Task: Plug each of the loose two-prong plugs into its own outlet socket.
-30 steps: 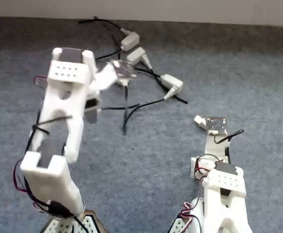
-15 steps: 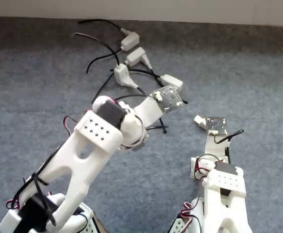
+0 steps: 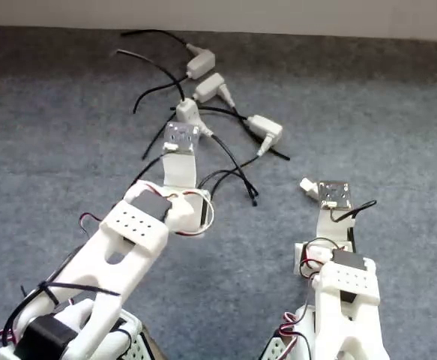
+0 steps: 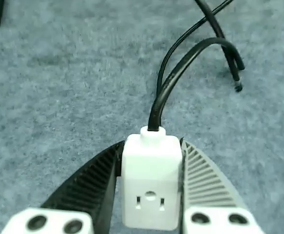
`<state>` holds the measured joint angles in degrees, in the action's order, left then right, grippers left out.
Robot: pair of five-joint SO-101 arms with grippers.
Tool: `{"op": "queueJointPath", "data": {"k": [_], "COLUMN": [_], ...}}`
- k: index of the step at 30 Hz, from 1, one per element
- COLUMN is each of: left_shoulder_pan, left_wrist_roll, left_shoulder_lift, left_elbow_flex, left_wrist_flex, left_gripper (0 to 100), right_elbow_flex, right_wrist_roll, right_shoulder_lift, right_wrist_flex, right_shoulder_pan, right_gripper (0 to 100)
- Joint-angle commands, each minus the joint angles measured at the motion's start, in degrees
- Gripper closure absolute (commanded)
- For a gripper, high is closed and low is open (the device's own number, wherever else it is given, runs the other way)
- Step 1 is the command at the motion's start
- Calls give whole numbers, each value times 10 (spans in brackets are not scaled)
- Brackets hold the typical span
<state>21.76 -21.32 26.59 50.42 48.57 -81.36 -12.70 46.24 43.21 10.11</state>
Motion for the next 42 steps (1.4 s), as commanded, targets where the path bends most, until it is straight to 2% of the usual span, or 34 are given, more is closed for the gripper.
{"op": "queueJointPath", "data": {"k": [1, 3, 7, 11, 14, 20, 26, 30, 38, 42], "left_shoulder_pan": [-4, -7, -8, -42, -78, -152, -182, -219, -247, -261], "left_wrist_roll": [49, 103, 178, 186, 188, 189, 216, 222, 226, 275], "left_shoulder_lift": [16, 15, 15, 15, 17, 19, 20, 20, 20, 19], "left_elbow_flex": [13, 15, 15, 23, 51, 59, 58, 58, 49, 49], "left_wrist_flex": [-16, -14, 50, 99, 81, 41, 40, 9, -24, -50], "left_gripper": [992, 992, 964, 847, 791, 782, 754, 745, 744, 744], "right_elbow_flex": [-1, -1, -1, -1, -1, -1, -1, -1, -1, -1], "right_wrist_roll": [3, 3, 3, 3, 3, 3, 3, 4, 4, 3], "right_shoulder_lift": [6, 6, 6, 6, 6, 6, 6, 6, 6, 6], "right_wrist_flex": [-16, -16, -16, -16, -16, -15, -15, -15, -15, -15], "right_shoulder_pan": [2, 2, 2, 2, 2, 2, 2, 2, 2, 2], "right_gripper": [992, 992, 992, 992, 992, 992, 992, 992, 992, 992]}}
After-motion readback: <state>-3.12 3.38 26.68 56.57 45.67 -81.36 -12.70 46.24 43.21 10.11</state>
